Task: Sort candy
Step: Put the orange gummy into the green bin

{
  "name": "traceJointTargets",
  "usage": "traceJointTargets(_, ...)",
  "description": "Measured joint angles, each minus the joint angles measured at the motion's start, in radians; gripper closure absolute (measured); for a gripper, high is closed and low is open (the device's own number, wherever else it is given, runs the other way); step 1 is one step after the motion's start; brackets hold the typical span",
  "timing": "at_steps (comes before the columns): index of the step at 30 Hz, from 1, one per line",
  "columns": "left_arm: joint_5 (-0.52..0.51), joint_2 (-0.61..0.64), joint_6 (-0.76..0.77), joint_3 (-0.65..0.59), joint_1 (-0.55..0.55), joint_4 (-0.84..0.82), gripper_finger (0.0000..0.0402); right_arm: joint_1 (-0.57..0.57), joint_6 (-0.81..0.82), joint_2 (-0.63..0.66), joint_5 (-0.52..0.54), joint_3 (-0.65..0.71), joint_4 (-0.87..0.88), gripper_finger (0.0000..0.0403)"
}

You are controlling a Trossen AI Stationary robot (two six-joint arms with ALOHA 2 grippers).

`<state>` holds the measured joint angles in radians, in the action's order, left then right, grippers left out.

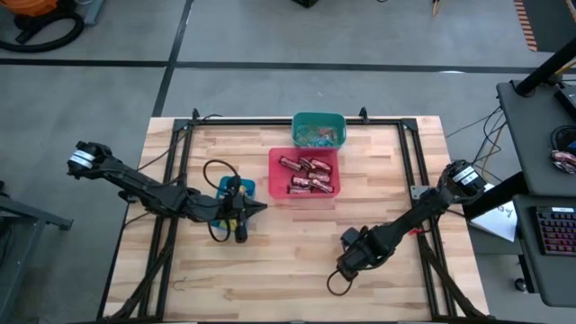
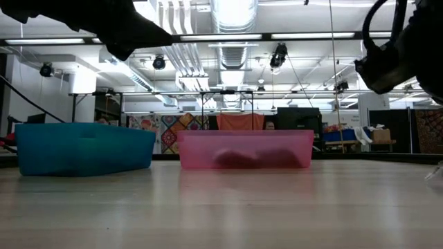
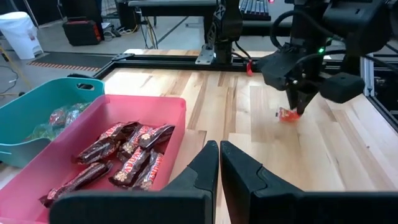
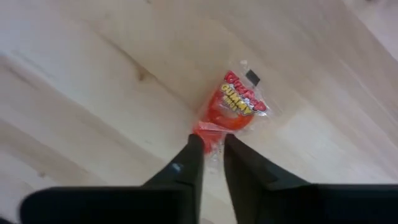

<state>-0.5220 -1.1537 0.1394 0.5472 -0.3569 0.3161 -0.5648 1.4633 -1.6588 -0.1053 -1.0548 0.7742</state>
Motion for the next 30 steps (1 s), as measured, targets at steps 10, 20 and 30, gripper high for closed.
traceJointTargets(10, -0.001, 0.011, 0.000, 0.000, 0.000, 0.002, 0.0401, 0.028, -0.110, 0.011, 0.001, -0.102, 0.132, 0.0390)
traceJointTargets(20, 0.016, 0.109, -0.015, 0.000, 0.000, -0.066, 0.0401, 0.178, -0.441, 0.094, 0.107, -0.256, 0.274, 0.0390)
traceJointTargets(30, 0.016, 0.213, -0.061, 0.000, 0.000, -0.161, 0.0401, 0.566, -1.021, 0.157, 0.268, -0.291, 0.173, 0.0390)
